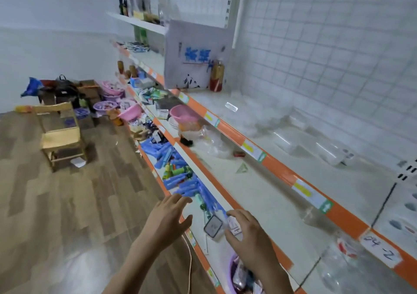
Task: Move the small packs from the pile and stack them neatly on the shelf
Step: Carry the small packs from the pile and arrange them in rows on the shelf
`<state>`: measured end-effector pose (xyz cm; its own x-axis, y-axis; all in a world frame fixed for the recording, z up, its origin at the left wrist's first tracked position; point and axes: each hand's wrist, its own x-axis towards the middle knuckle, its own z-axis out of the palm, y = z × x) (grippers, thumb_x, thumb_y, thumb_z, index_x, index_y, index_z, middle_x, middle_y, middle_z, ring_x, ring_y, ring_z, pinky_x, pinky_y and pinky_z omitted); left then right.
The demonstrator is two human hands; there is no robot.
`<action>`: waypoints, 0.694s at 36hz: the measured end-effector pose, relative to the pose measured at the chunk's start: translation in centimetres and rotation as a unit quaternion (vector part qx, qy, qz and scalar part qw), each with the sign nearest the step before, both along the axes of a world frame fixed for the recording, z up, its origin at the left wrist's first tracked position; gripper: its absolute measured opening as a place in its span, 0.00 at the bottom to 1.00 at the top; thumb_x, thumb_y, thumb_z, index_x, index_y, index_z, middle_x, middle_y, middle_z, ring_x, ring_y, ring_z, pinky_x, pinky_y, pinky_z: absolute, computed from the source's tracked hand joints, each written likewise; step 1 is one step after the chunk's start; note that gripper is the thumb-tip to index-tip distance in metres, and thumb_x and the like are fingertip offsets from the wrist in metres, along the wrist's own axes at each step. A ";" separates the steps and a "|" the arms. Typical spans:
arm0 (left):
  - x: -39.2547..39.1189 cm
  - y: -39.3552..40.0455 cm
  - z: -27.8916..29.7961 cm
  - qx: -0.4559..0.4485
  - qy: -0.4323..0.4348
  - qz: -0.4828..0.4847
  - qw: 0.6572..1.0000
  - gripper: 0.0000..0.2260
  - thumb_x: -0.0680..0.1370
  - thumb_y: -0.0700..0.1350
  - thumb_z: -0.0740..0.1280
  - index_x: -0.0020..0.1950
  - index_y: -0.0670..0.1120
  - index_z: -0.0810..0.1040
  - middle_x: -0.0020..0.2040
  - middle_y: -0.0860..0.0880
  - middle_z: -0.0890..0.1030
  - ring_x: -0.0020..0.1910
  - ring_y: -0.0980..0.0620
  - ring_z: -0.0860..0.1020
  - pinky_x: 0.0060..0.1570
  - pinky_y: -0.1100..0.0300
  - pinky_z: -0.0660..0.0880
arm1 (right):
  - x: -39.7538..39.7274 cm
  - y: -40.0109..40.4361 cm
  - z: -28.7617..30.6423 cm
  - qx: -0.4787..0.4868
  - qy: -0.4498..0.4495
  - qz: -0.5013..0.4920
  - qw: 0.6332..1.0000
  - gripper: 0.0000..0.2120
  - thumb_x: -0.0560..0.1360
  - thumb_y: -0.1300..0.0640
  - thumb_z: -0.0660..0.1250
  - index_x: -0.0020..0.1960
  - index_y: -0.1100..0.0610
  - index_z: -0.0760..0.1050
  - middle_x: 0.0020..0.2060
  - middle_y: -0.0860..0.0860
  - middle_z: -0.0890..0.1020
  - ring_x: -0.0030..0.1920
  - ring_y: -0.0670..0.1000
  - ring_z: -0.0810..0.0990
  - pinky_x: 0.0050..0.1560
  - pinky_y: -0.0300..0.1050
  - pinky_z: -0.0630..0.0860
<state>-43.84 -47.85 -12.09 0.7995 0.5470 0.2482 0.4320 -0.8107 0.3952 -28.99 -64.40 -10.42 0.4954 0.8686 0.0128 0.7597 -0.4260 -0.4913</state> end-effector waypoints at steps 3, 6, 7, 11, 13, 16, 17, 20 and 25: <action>1.1 2.7 -0.2 -0.005 -0.011 -0.010 1.000 0.15 0.70 0.50 0.70 0.56 0.49 0.78 0.52 0.49 0.81 0.49 0.50 0.80 0.43 0.55 0.77 | 0.6 2.8 0.0 0.000 0.011 -0.007 1.000 0.18 0.77 0.46 0.62 0.66 0.46 0.66 0.63 0.40 0.70 0.60 0.40 0.69 0.45 0.19 0.62; 2.4 5.3 -0.6 -0.009 -0.004 -0.031 0.999 0.15 0.69 0.54 0.65 0.52 0.51 0.79 0.48 0.52 0.81 0.43 0.53 0.81 0.38 0.59 0.78 | 1.8 5.4 0.2 0.008 0.018 -0.014 1.000 0.17 0.76 0.48 0.63 0.65 0.45 0.67 0.61 0.39 0.69 0.60 0.39 0.69 0.41 0.16 0.60; 3.0 6.3 -0.7 -0.012 -0.001 -0.038 0.999 0.15 0.69 0.54 0.64 0.52 0.51 0.79 0.47 0.52 0.81 0.43 0.53 0.81 0.38 0.60 0.78 | 2.4 6.2 0.3 0.015 0.024 -0.019 0.999 0.17 0.76 0.49 0.63 0.64 0.45 0.68 0.60 0.38 0.69 0.60 0.39 0.69 0.41 0.16 0.61; 6.3 10.4 -0.1 0.006 0.000 -0.061 0.998 0.15 0.66 0.52 0.70 0.51 0.52 0.79 0.46 0.54 0.81 0.42 0.55 0.81 0.35 0.63 0.76 | 5.6 9.4 1.1 0.079 0.035 -0.032 0.996 0.16 0.76 0.51 0.64 0.63 0.46 0.69 0.57 0.38 0.71 0.58 0.38 0.71 0.50 0.22 0.64; 8.7 12.7 0.7 0.023 -0.001 -0.077 0.997 0.15 0.71 0.53 0.66 0.55 0.51 0.78 0.51 0.54 0.80 0.47 0.54 0.80 0.42 0.62 0.76 | 8.0 11.0 2.0 0.120 0.036 -0.039 0.991 0.15 0.76 0.52 0.64 0.61 0.43 0.69 0.56 0.35 0.71 0.57 0.36 0.70 0.53 0.26 0.66; 13.2 16.0 2.6 0.042 -0.021 -0.100 0.994 0.21 0.73 0.56 0.56 0.60 0.49 0.76 0.56 0.50 0.78 0.54 0.49 0.77 0.51 0.56 0.72 | 12.3 13.5 3.9 0.170 0.014 -0.056 0.984 0.15 0.76 0.53 0.65 0.59 0.40 0.69 0.53 0.34 0.70 0.56 0.36 0.71 0.54 0.31 0.69; 14.9 17.1 3.5 0.055 -0.029 -0.107 0.992 0.24 0.72 0.58 0.53 0.61 0.49 0.75 0.56 0.50 0.78 0.54 0.49 0.76 0.52 0.55 0.72 | 13.9 14.3 4.6 0.188 0.005 -0.064 0.980 0.14 0.75 0.54 0.66 0.59 0.41 0.69 0.53 0.34 0.71 0.55 0.37 0.72 0.53 0.29 0.69; 20.4 20.2 6.2 0.078 -0.046 -0.126 0.988 0.26 0.71 0.59 0.52 0.62 0.49 0.74 0.57 0.50 0.77 0.55 0.49 0.75 0.54 0.55 0.71 | 19.5 16.7 6.7 0.243 -0.045 -0.085 0.965 0.15 0.74 0.58 0.68 0.57 0.45 0.72 0.51 0.40 0.74 0.52 0.39 0.74 0.51 0.26 0.68; 29.6 24.8 10.7 0.131 -0.044 -0.184 0.973 0.19 0.76 0.54 0.60 0.65 0.50 0.72 0.60 0.51 0.75 0.59 0.50 0.73 0.58 0.56 0.68 | 28.9 19.8 10.0 0.236 -0.074 -0.146 0.958 0.15 0.73 0.59 0.69 0.59 0.51 0.74 0.53 0.45 0.74 0.52 0.44 0.74 0.54 0.37 0.68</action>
<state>-14.25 -23.08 -1.37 0.8986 0.1354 0.4173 0.0662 -0.9822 0.1760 -0.08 -44.63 -0.45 0.6791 0.5731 0.4586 0.7178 -0.3878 -0.5782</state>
